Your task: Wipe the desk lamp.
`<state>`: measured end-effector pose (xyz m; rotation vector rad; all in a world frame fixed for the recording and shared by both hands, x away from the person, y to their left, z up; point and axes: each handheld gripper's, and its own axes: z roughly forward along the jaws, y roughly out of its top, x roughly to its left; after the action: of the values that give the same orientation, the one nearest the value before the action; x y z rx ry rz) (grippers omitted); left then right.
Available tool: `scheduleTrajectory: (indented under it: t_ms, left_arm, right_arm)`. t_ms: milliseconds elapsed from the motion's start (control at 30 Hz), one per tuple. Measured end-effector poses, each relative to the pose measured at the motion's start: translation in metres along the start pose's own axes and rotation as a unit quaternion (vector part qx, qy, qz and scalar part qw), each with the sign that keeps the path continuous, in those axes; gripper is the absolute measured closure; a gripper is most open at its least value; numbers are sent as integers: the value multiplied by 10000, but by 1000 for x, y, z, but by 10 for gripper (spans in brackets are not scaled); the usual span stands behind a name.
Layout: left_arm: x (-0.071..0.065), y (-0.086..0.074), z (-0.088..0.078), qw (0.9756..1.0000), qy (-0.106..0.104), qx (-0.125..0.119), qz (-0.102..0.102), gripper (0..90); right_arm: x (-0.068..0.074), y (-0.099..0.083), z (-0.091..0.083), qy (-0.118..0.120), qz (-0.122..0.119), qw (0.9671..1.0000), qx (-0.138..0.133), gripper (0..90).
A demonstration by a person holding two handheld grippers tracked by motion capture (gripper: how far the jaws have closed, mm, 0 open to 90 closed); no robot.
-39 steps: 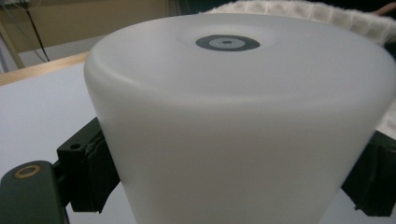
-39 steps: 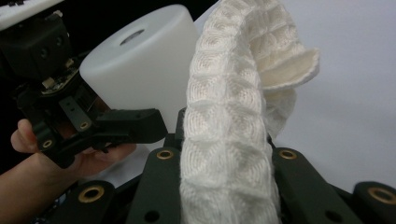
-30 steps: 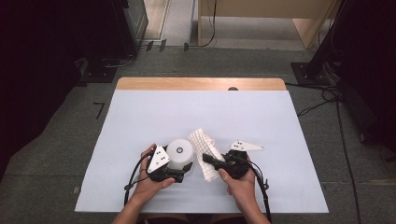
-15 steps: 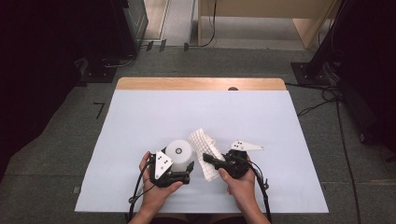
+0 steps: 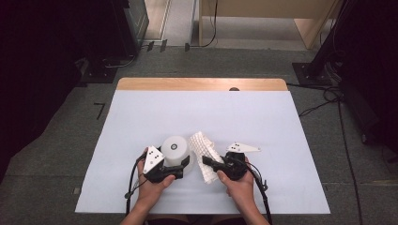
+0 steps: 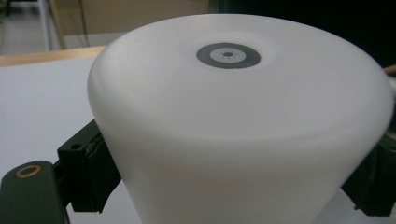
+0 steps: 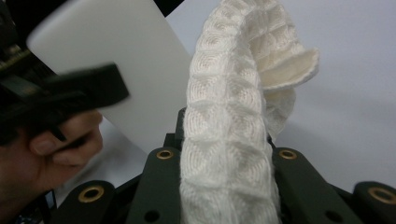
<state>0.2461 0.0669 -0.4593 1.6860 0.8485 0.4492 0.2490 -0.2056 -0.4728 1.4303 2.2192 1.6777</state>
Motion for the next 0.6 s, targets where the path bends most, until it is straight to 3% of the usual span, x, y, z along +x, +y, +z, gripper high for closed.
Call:
scheduleTrajectory:
  t_ms: [67,200,333,600]
  left_arm:
    - [3,3,-3,9997,-253,-48,44,88]
    - [-1,3,-2,9986,-471,-19,245,88]
    - [-7,1,2,9975,-543,105,431,88]
    - [-10,-3,9,9966,-522,297,566,88]
  right_arm:
    - [1,-2,4,31,-37,10000,37,740]
    - [7,-3,8,155,-109,9998,37,740]
    - [10,-1,4,210,-95,9997,-49,740]
    - [19,11,-11,415,-139,9984,-367,741]
